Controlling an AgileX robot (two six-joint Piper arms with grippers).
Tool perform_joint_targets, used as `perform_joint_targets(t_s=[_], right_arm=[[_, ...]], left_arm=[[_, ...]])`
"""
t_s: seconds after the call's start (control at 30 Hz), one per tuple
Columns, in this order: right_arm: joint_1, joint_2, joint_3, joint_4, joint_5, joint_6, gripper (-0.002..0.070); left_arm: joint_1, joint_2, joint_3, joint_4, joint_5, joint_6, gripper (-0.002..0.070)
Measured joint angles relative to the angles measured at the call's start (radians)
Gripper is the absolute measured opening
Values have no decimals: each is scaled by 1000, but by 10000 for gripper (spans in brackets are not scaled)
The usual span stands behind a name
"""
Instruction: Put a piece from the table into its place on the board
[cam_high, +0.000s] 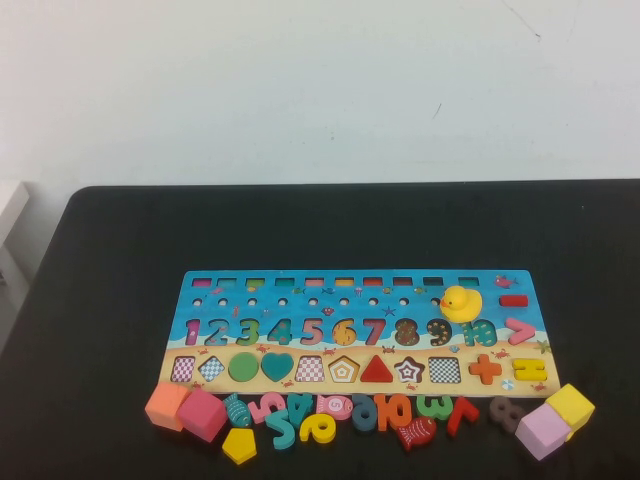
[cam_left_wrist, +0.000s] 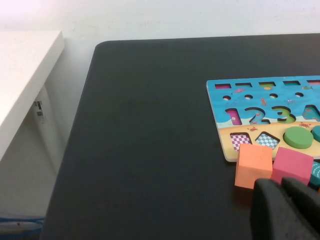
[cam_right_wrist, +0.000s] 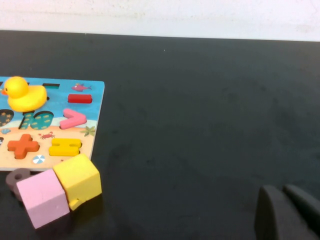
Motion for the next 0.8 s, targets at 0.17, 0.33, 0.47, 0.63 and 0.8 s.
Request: perform_joint_targets(t_s=[0.17, 0.33, 0.47, 0.63, 0.8], right_arm=[[0, 0, 0, 0, 0, 0, 19], [0, 0, 0, 0, 0, 0, 19], [0, 0, 0, 0, 0, 0, 19], [0, 0, 0, 0, 0, 0, 19], [0, 0, 0, 0, 0, 0, 19]], left_arm=[[0, 0, 0, 81, 0, 4, -4], [0, 0, 0, 124, -18, -24, -4], [0, 0, 2, -225, -106, -242, -4], [0, 0, 2, -622, -207, -374, -4], [0, 0, 2, -705, -261, -393, -3]])
